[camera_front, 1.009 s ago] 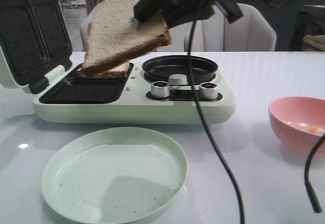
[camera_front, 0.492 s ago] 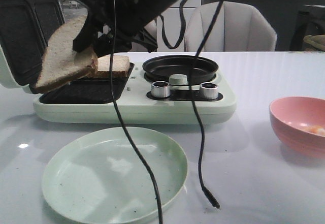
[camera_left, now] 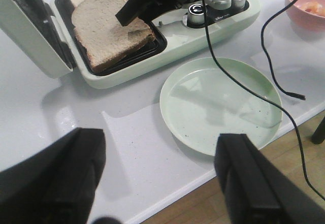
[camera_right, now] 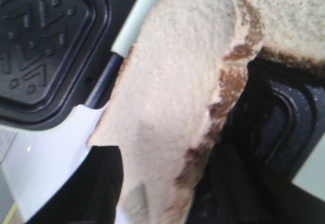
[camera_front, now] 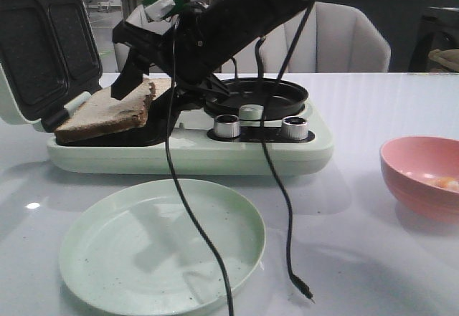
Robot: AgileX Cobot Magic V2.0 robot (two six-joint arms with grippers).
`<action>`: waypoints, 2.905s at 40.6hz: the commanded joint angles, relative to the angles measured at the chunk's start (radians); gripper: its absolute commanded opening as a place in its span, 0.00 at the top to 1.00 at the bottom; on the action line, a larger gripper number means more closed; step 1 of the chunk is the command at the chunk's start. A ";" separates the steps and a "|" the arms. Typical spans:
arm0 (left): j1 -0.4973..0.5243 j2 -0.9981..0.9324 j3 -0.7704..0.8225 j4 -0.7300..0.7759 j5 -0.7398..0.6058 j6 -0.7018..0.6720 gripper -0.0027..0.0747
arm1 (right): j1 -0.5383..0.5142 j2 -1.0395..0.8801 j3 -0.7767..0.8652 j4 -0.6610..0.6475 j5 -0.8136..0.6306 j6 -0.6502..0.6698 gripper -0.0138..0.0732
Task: Make breakfast with bread and shrimp
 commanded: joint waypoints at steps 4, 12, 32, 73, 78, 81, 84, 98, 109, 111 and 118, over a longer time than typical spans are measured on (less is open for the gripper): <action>-0.007 0.006 -0.027 0.009 -0.068 -0.005 0.31 | -0.065 -0.160 -0.037 -0.021 0.111 -0.003 0.31; -0.007 0.006 -0.027 0.009 -0.068 -0.005 0.31 | -0.061 -0.322 -0.034 -0.196 0.222 0.056 0.36; -0.007 0.006 -0.027 0.009 -0.068 -0.005 0.31 | 0.051 -0.861 0.389 -0.855 0.195 0.426 0.36; -0.007 0.192 -0.219 0.006 0.259 -0.005 0.31 | 0.051 -1.499 1.072 -0.881 0.057 0.426 0.56; -0.007 0.286 -0.273 0.013 0.275 -0.007 0.31 | 0.051 -1.499 1.072 -0.881 0.057 0.426 0.56; 0.005 0.355 -0.296 0.015 0.277 -0.016 0.31 | 0.051 -1.499 1.072 -0.881 0.057 0.426 0.56; 0.028 0.417 -0.317 0.017 0.277 -0.016 0.31 | 0.051 -1.499 1.072 -0.881 0.057 0.426 0.56; 0.353 0.676 -0.407 -0.006 0.262 0.048 0.53 | 0.051 -1.499 1.072 -0.881 0.057 0.426 0.56; 0.688 0.706 -0.420 -0.212 0.077 0.215 0.76 | 0.051 -1.499 1.072 -0.881 0.057 0.426 0.56; 0.742 0.708 -0.420 -0.254 0.040 0.249 0.79 | 0.051 -1.499 1.072 -0.881 0.057 0.426 0.56; 0.887 0.744 -0.429 -0.375 -0.073 0.354 0.84 | 0.051 -1.499 1.072 -0.881 0.057 0.426 0.56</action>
